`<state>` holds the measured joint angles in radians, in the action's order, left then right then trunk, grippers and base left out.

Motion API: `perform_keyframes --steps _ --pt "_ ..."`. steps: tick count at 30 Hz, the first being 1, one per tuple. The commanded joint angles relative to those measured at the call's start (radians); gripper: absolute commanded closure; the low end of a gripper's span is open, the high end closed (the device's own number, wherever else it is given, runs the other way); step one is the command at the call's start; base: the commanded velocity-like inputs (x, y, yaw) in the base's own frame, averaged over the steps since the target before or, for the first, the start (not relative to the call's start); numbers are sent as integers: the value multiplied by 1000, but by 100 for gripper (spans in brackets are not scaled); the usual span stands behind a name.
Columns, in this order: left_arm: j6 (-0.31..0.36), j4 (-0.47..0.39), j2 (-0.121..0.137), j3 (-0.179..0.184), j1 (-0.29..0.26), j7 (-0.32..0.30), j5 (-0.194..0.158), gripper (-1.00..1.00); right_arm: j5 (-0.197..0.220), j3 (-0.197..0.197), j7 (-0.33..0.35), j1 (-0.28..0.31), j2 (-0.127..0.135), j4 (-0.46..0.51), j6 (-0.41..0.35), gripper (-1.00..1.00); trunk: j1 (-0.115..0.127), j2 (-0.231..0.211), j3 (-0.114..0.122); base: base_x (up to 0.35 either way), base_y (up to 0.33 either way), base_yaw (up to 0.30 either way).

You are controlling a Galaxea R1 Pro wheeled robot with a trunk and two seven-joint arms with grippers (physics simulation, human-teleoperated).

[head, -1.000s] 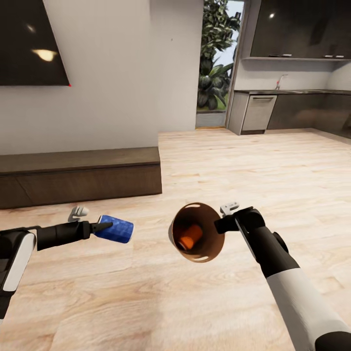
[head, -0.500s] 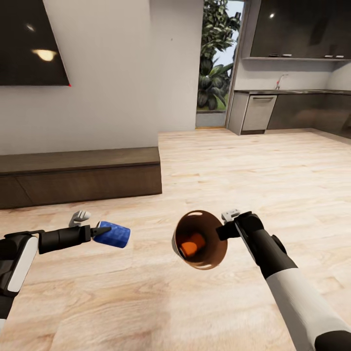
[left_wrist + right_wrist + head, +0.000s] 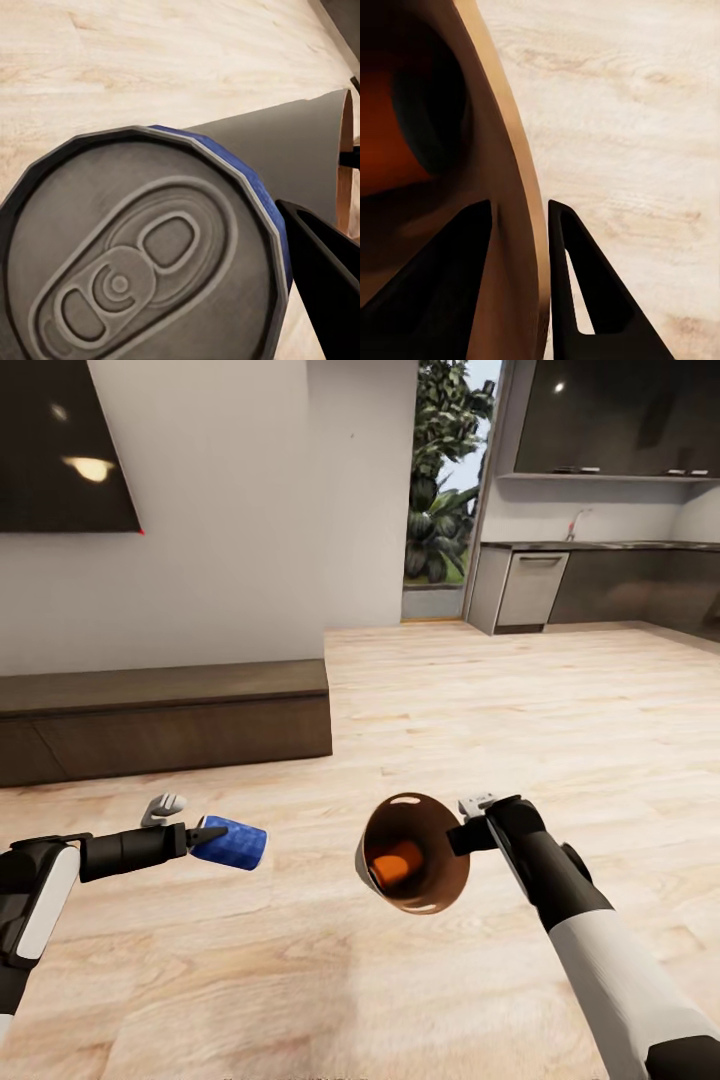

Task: Put the three can of soda from the living room inside the tash can in the kitchen.

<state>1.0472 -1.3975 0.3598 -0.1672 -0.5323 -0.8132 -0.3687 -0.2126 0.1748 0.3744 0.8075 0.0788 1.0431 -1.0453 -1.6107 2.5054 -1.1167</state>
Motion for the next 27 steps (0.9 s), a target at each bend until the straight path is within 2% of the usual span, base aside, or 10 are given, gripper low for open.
perform_keyframes --steps 1,10,16,22,27 --pt "0 0 0 0 0 0 0 100 15 -16 0 1 0 1 -2 100 0 0 -1 0 0 0" --pt "0 5 -1 0 -1 0 -1 100 14 -33 0 4 0 -1 -2 100 0 0 -15 0 0 0" --pt "0 13 0 0 -33 -14 -9 100 12 -32 0 14 -3 -5 -2 100 0 0 -19 0 0 0" --pt "0 -2 2 13 -72 -73 -16 100 12 -31 0 28 -8 -12 -2 100 0 0 -20 0 0 0" --pt "0 -36 7 22 -86 -158 -25 100 12 -29 0 63 -11 -63 -2 100 0 0 -20 0 0 0"
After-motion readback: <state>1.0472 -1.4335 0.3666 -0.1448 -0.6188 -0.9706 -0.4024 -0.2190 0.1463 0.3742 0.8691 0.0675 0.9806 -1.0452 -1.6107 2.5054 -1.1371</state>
